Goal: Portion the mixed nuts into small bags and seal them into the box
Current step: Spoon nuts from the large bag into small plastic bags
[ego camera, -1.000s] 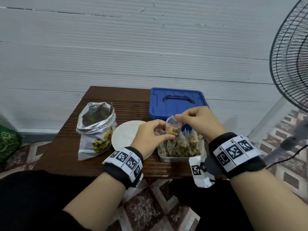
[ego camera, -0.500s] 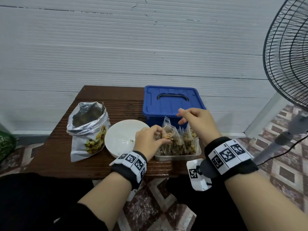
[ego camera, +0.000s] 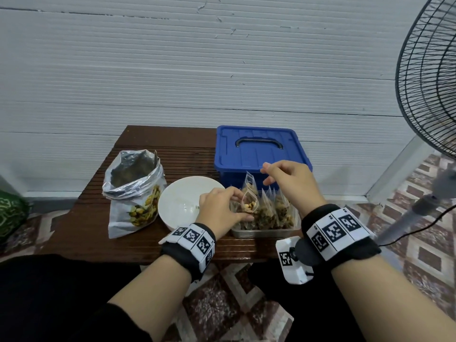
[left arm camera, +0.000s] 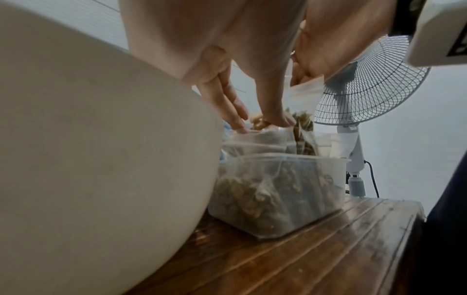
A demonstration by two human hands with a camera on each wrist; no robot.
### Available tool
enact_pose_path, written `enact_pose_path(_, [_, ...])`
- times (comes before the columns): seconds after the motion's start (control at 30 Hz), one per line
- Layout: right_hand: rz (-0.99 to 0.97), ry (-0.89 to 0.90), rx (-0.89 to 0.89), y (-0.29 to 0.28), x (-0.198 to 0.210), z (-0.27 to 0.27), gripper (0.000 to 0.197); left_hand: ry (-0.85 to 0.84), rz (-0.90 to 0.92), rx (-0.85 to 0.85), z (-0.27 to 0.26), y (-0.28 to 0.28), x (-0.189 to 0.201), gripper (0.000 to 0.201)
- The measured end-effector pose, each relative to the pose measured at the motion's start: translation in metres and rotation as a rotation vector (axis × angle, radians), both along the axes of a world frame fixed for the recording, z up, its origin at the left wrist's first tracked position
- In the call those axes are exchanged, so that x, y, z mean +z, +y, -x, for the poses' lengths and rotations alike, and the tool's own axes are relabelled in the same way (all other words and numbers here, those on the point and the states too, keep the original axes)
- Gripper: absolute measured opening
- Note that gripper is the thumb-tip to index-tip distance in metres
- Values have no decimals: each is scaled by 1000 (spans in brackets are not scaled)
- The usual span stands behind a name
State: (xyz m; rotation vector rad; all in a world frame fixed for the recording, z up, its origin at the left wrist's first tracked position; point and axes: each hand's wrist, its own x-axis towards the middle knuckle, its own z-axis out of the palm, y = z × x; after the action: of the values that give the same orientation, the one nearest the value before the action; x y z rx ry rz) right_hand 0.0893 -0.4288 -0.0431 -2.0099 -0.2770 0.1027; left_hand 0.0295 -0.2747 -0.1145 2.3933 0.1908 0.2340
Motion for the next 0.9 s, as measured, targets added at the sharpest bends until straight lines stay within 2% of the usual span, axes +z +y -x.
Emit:
enact_pose_path(0.13, [-30,-22,16,7,3,3,29,33,104,-71,8,17,12,49])
enact_pose_path(0.23, [-41,-31,28,17,3,6,30,54,175,-29,12,44,17,40])
enact_pose_path(0.33, [-36,-66,40,29,2,11,27,150,52,61,13,72,14,38])
enact_pose_path(0.47, [-57,-129,81,48,1,21,23,452,-208,29,6,88,-3,66])
enact_pose_path(0.57, [-76,-164,106,58,-1,27,21,594,-379,-55,0,84,-8,79])
enact_pose_path(0.67, [-118,-176,120,64,-4,32,20,650,-436,-90,-4,82,-9,78])
enact_pose_path(0.9, [-172,-171,116,71,-13,40,17,633,-411,-84,-7,83,-12,64])
